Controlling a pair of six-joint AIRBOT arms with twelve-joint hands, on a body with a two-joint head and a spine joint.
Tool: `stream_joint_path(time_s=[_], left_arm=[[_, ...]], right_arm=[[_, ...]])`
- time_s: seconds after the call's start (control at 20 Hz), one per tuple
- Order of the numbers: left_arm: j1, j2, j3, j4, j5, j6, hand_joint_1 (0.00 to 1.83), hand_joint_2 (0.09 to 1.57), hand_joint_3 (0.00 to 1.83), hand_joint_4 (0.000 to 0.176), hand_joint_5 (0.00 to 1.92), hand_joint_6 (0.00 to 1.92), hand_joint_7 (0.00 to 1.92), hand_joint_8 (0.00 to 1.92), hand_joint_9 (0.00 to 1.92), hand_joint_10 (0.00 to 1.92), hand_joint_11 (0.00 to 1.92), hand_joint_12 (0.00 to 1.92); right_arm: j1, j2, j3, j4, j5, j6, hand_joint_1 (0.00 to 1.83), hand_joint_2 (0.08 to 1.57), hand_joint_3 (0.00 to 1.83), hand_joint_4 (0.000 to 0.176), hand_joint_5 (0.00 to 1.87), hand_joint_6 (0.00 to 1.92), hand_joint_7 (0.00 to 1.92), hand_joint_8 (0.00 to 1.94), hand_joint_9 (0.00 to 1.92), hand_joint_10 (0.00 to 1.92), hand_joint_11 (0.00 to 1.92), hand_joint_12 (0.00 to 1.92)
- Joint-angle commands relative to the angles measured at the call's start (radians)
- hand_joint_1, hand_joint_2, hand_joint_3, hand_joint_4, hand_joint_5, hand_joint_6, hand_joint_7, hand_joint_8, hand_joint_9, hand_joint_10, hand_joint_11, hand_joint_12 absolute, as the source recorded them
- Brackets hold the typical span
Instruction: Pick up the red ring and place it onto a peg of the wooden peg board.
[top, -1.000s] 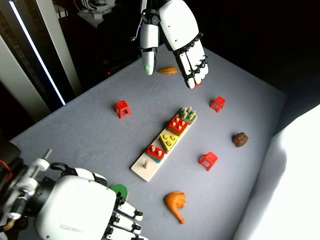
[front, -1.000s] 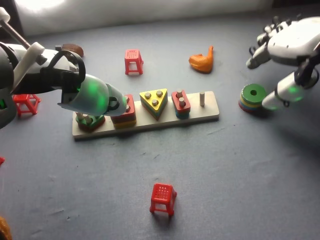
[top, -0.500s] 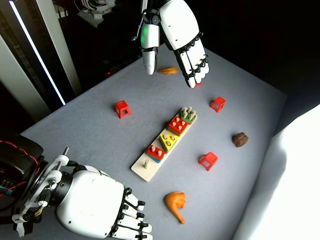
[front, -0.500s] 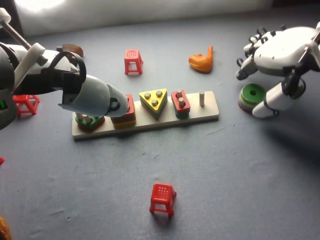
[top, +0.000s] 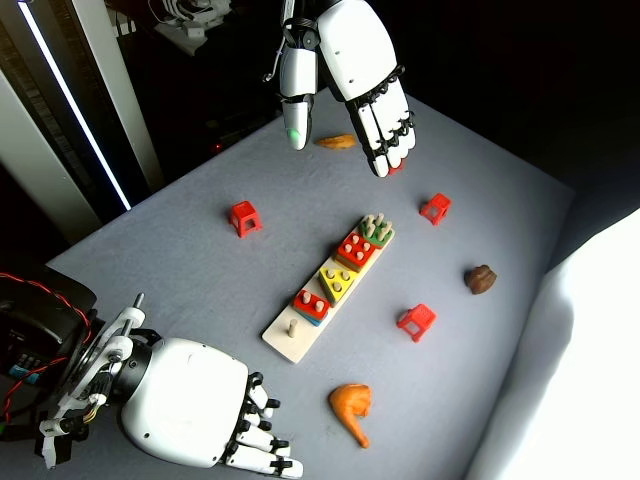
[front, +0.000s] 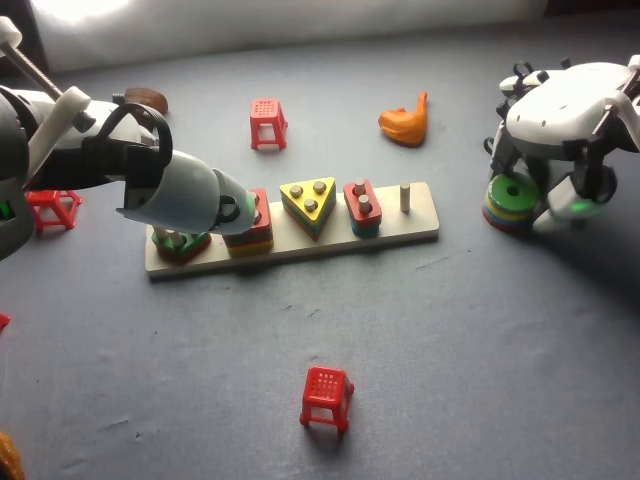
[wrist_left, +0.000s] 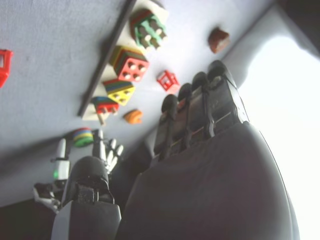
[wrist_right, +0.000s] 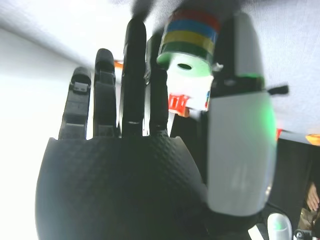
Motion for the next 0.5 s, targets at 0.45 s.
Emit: stream_joint_path(time_s=[0.45], left_arm=[[-0.007,-0.002,-0.004,0.076,-0.010,-0.008,0.00,1.18,0.00,0.000,0.06,0.01,0.03,0.01,0.02,0.01,0.01,0.05]], right_arm=[[0.010,0.008,0.006,-0.015,0.051,-0.011,1.08,0.94,0.00,0.000,0.83,0.12,1.07,0.00,0.61,0.00,0.00,0.00]])
